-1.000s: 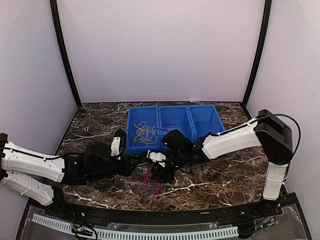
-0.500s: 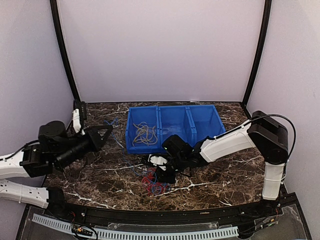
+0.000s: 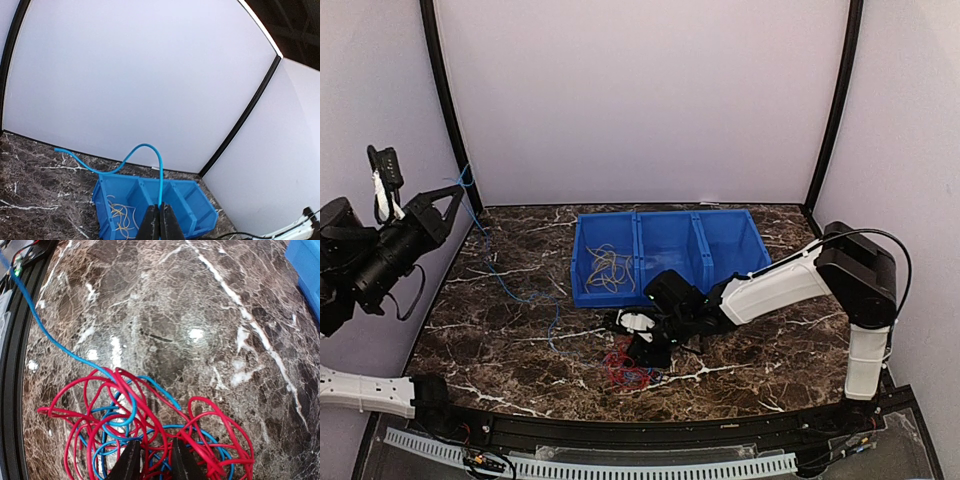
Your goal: Untangle the cables
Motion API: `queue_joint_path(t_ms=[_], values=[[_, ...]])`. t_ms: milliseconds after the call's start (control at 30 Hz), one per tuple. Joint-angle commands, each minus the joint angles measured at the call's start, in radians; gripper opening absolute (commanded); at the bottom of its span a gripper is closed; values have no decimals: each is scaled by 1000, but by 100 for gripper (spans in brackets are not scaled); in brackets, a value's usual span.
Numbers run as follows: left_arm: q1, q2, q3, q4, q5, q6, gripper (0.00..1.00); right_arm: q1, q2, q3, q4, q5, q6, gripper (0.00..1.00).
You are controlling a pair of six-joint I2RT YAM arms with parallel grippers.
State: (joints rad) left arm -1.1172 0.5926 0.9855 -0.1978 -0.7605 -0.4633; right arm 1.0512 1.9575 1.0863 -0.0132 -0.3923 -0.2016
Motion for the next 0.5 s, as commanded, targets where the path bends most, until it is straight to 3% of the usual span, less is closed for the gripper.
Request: queue_joint_path(t_ms=[0,167,467], values=[[0,54,-89,-37,-5,-16,0,3,-32,-6,-87,-2,-29,30],[0,67,-155,-31,-6,-65,0,4,-114,30,-198,-29,-138,49],[0,58,-284,-15,20,-167,0,12,-154,173,-356,-78,-219,58]])
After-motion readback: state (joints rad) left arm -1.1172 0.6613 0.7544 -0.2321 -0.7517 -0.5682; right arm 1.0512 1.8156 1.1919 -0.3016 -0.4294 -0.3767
